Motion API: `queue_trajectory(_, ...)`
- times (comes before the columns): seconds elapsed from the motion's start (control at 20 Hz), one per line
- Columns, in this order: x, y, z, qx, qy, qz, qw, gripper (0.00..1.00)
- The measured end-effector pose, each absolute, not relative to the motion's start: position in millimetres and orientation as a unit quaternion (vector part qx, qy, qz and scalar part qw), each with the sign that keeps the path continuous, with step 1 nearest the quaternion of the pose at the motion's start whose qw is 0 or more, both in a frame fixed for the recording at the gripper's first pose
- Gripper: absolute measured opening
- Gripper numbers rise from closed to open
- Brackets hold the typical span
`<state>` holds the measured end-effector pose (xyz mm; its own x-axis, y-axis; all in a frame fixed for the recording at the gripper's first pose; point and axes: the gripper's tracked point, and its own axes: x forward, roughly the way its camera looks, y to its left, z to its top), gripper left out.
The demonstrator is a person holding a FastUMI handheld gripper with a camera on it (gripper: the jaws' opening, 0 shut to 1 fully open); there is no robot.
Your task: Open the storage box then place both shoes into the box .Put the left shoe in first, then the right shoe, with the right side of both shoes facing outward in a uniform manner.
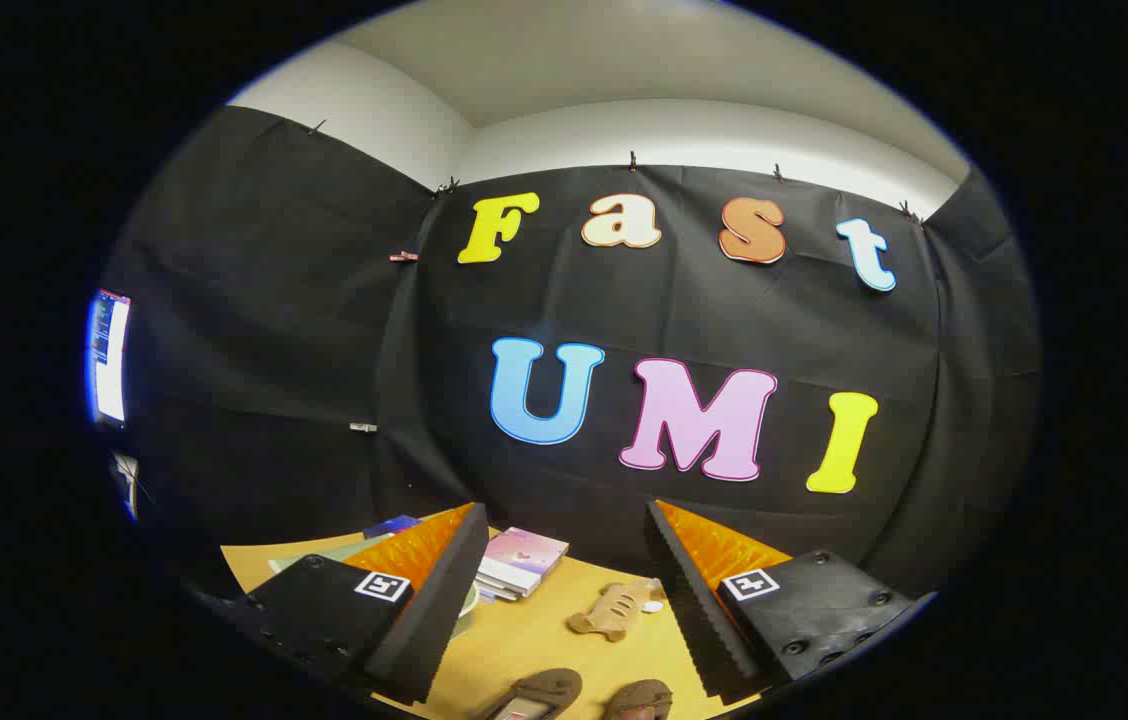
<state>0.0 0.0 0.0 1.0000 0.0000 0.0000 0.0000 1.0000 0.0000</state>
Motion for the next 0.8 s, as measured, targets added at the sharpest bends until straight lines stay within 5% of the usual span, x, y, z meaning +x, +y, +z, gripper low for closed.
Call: queue_trajectory(0.8, 14, 16, -13, -0.003, 0.017, -0.019, 1.000, 0.97)
